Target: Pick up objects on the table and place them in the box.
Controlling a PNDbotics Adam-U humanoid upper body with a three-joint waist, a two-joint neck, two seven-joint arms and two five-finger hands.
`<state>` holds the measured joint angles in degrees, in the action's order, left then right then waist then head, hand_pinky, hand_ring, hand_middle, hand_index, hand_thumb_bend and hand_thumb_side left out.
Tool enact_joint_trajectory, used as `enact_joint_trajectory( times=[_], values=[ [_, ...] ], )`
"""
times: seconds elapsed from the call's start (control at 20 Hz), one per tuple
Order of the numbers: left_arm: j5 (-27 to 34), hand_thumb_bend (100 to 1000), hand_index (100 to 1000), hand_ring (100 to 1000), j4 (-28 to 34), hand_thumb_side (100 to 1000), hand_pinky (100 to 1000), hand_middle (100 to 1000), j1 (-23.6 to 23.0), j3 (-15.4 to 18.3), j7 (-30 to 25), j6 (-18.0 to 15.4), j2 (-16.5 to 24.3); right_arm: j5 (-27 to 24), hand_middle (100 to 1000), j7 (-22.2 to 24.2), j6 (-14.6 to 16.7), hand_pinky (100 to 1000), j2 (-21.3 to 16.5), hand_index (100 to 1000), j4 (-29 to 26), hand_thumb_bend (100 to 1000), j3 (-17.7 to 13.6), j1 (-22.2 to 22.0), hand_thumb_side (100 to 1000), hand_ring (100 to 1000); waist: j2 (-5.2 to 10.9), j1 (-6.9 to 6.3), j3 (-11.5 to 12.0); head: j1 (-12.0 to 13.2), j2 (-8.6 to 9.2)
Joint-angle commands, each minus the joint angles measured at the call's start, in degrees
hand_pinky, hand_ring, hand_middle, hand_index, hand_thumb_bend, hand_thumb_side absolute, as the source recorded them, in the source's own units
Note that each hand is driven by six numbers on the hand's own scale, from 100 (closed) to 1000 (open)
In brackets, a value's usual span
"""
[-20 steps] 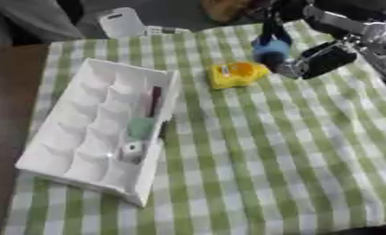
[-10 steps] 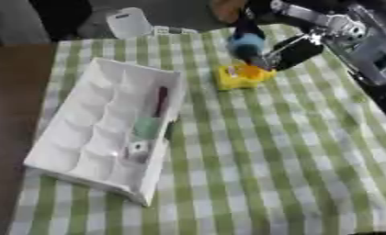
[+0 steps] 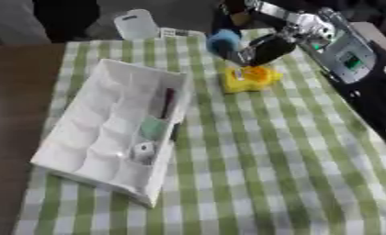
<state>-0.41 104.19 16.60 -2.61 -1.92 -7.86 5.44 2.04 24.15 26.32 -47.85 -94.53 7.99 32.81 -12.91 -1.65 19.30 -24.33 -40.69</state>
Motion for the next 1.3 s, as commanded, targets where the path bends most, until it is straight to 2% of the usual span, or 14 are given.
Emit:
enact_joint_trajectory(
  times=[0.05,0.45,1.1,1.3],
  values=[
    [0.4,142,766,700,1.6,915,753,903,0.9,-0.1,-0.3,-0.1,0.4,-0.9,237,1.4,-0.8,450,0.4,356,0.7,100,0.4,1.7,100,459,-0.03,-0.42,0.2,-0.3,0.58],
    [0.9,148,766,700,2.5,903,753,900,1.4,-0.4,-0.6,-0.2,0.1,0.0,236,4.5,-1.4,445,3.9,355,2.9,100,2.8,3.4,100,458,-0.41,-0.64,1.1,-0.7,0.61],
    [1.8,154,766,699,3.4,893,752,897,1.8,-0.5,-1.1,-0.5,-0.2,4.4,237,7.0,0.8,447,8.4,356,5.2,100,6.9,5.1,100,459,-0.78,-1.02,1.7,-1.2,0.57],
    [2.0,155,766,699,3.6,892,752,897,1.9,-0.6,-1.2,-0.5,-0.3,6.7,240,7.0,2.7,454,9.2,358,4.9,100,8.0,5.4,100,461,-0.82,-1.11,1.8,-1.2,0.58]
  ],
)
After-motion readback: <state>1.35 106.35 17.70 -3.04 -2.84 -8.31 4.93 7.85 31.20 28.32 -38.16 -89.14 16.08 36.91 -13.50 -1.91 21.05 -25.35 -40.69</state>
